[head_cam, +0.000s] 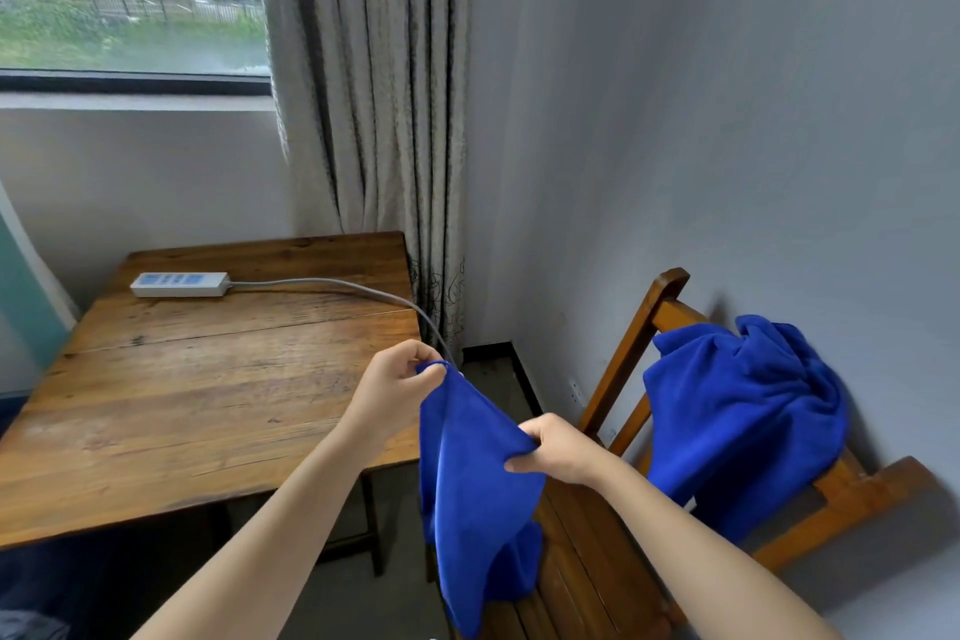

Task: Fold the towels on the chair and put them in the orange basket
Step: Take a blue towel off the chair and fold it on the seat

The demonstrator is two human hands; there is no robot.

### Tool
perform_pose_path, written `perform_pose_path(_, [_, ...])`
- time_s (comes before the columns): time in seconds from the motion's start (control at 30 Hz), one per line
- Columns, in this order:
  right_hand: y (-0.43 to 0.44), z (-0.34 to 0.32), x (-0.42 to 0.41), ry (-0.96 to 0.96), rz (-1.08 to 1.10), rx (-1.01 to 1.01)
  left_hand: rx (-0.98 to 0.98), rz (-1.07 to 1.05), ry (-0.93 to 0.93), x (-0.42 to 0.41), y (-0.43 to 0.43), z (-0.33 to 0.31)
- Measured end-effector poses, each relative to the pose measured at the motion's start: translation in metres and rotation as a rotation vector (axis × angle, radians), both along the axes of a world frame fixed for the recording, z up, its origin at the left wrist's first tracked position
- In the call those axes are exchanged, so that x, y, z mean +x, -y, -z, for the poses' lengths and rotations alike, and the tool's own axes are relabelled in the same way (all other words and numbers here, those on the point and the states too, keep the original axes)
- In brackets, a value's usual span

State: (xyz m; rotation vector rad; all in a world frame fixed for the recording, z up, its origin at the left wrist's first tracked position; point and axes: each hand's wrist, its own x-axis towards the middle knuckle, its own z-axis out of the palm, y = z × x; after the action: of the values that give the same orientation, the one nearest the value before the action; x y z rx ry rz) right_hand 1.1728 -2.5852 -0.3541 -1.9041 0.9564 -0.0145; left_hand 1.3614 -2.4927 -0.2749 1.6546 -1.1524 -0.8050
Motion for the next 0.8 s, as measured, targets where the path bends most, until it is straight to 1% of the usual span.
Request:
perform_pose_path(0.07, [0.004, 0.006, -0.012, -0.048, 0.024, -0.018, -0.029, -0.038, -0.042, 0.005, 0.001, -0.005])
perform_pose_path(0.23, [0.022, 0.006, -0.04, -0.174, 0.122, -0.078, -0.071, -0.093, -0.063, 0.024, 0.008, -0.006])
perform_pose_path(0.37, [0.045, -0.005, -0.056, -0.22, 0.259, -0.181, -0.065, -0.101, -0.067, 0.037, 0.019, -0.004])
perform_pose_path(0.47, [0.073, -0.036, -0.062, -0.185, 0.406, -0.338, -0.098, -0.1, -0.041, 0.045, 0.033, -0.011])
perform_pose_path(0.57, [0.102, -0.085, -0.067, -0.132, 0.522, -0.526, -0.162, -0.076, -0.017, 0.053, 0.053, -0.027])
perform_pose_path(0.63, [0.116, -0.115, -0.07, -0.176, 0.517, -0.626, -0.216, -0.054, -0.015, 0.054, 0.064, -0.038])
perform_pose_path(0.73, [0.125, -0.152, -0.076, -0.317, 0.497, -0.779, -0.286, -0.035, -0.049, 0.049, 0.082, -0.056])
perform_pose_path(0.8, [0.127, -0.17, -0.08, -0.33, 0.525, -0.869, -0.352, -0.037, -0.085, 0.045, 0.089, -0.068])
